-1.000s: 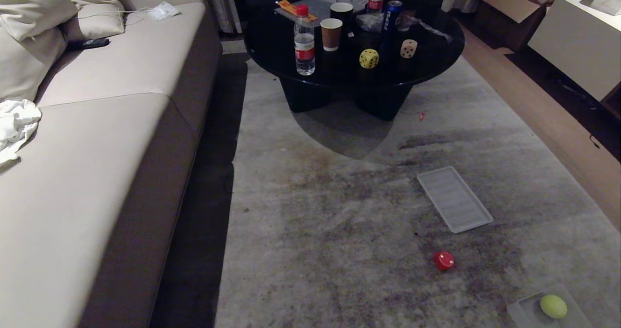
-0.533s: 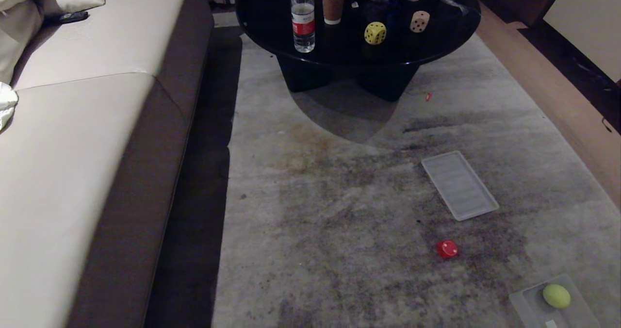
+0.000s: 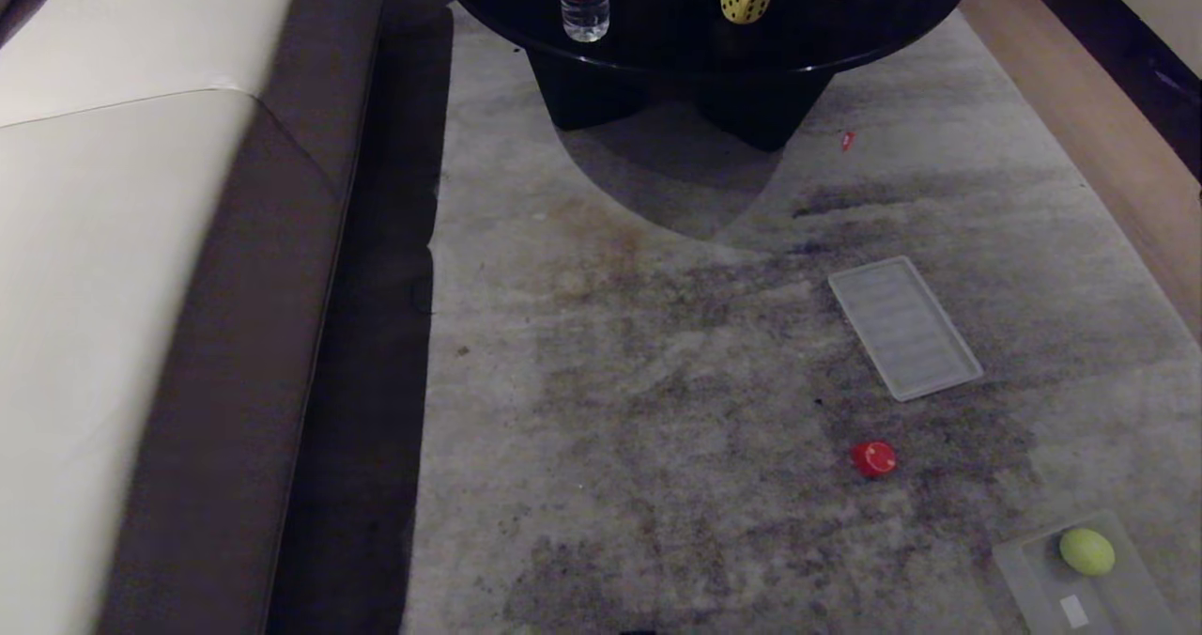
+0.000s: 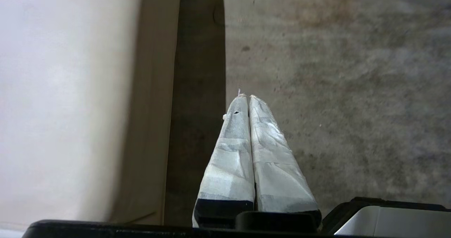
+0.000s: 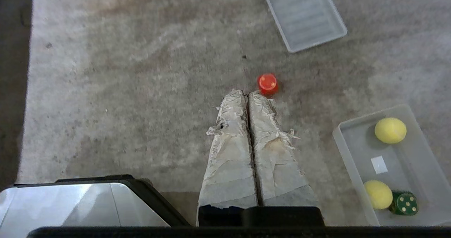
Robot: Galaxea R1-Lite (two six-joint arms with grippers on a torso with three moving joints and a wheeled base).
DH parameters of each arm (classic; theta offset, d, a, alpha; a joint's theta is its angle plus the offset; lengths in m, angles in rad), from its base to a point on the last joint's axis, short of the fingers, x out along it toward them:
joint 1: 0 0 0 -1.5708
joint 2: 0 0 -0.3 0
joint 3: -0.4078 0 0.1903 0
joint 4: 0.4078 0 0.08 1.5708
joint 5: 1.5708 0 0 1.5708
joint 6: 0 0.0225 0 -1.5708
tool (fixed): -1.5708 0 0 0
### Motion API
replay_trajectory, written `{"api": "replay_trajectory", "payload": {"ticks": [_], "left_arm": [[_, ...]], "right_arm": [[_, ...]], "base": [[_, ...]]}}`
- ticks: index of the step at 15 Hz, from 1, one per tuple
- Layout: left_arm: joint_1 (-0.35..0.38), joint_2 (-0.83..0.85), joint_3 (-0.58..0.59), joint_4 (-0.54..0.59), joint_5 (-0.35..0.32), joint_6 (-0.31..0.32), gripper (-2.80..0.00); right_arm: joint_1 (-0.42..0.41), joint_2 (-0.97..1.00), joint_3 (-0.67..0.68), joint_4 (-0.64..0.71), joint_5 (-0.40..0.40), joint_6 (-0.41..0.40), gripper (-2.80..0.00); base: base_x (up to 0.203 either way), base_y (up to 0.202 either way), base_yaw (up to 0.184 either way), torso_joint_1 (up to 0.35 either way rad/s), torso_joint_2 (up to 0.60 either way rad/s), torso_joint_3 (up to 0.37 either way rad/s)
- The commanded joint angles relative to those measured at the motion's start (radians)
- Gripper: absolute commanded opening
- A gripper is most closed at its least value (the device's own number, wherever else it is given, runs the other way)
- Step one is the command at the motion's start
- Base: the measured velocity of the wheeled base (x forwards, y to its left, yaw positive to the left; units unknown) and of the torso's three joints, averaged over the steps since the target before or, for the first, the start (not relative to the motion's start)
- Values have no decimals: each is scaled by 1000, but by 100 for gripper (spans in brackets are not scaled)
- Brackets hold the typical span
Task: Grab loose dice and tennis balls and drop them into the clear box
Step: Find toys out of the box
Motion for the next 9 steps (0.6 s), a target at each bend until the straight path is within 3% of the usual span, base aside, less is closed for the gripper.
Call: {"api": "replay_trajectory", "payload": {"ticks": [1,9], "left_arm": [[0,2,2,0,1,1,-280],[0,2,2,0,0,1,-280]], "right_arm": [[1,1,0,0,-1,1,-280],[2,1,0,1,-1,1,-280]], "base": [[0,0,0,3,2,-195],[0,0,0,4,4,-198]]}}
